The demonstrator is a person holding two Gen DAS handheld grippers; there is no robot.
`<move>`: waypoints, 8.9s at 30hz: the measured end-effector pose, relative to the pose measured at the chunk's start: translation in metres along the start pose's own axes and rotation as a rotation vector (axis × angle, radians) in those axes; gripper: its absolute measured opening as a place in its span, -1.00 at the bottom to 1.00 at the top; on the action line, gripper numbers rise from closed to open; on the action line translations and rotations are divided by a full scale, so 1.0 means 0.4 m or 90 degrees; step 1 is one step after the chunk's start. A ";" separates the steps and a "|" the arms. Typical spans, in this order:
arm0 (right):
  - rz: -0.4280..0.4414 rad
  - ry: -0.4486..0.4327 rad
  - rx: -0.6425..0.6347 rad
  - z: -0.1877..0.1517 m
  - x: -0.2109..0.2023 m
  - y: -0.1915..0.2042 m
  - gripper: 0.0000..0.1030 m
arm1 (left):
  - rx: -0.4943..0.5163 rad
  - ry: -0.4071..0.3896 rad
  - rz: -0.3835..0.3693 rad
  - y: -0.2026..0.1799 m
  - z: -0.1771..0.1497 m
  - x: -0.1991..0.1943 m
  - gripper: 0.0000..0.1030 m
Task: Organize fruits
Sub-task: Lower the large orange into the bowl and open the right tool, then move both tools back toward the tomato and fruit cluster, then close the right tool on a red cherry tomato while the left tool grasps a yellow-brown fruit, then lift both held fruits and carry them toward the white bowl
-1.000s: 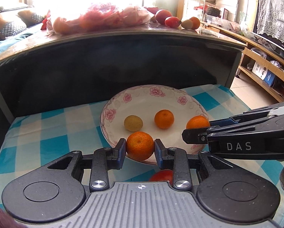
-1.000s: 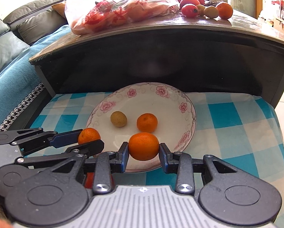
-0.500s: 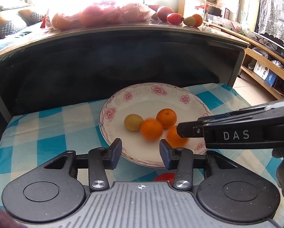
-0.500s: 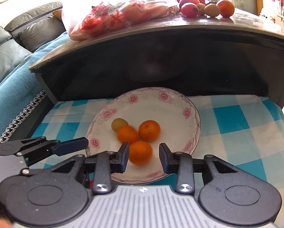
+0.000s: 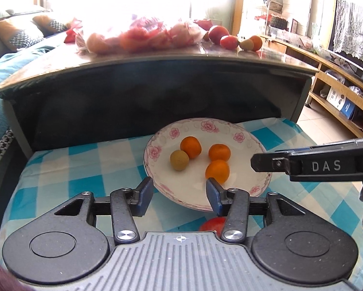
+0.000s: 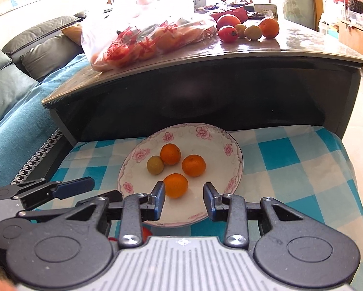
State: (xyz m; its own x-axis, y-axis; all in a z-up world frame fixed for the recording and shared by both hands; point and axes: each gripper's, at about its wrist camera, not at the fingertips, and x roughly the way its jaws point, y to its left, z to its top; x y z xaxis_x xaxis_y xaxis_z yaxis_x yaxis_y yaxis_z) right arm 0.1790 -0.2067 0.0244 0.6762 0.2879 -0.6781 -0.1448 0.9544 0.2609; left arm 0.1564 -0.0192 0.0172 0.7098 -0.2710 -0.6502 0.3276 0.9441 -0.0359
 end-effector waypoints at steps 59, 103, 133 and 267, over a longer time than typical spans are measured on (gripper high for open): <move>0.006 0.053 0.052 -0.236 -0.213 0.117 -0.27 | -0.051 0.051 -0.012 -0.008 -0.166 -0.214 0.41; 0.016 0.126 0.000 -0.244 -0.016 0.150 -0.42 | -0.018 0.107 -0.005 0.024 -0.217 -0.171 0.48; 0.025 0.118 0.027 -0.255 -0.056 0.088 -0.43 | -0.052 0.096 -0.027 0.033 -0.196 -0.126 0.50; 0.000 0.101 -0.039 -0.274 -0.127 0.095 -0.40 | 0.054 0.087 -0.063 -0.065 -0.224 -0.120 -0.37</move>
State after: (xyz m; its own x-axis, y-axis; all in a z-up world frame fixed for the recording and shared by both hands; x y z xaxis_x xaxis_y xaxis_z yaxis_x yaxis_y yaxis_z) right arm 0.0599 -0.1765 -0.0066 0.5544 0.2920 -0.7793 -0.1911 0.9561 0.2222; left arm 0.0580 -0.0139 -0.0187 0.5822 -0.3278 -0.7440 0.4465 0.8937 -0.0443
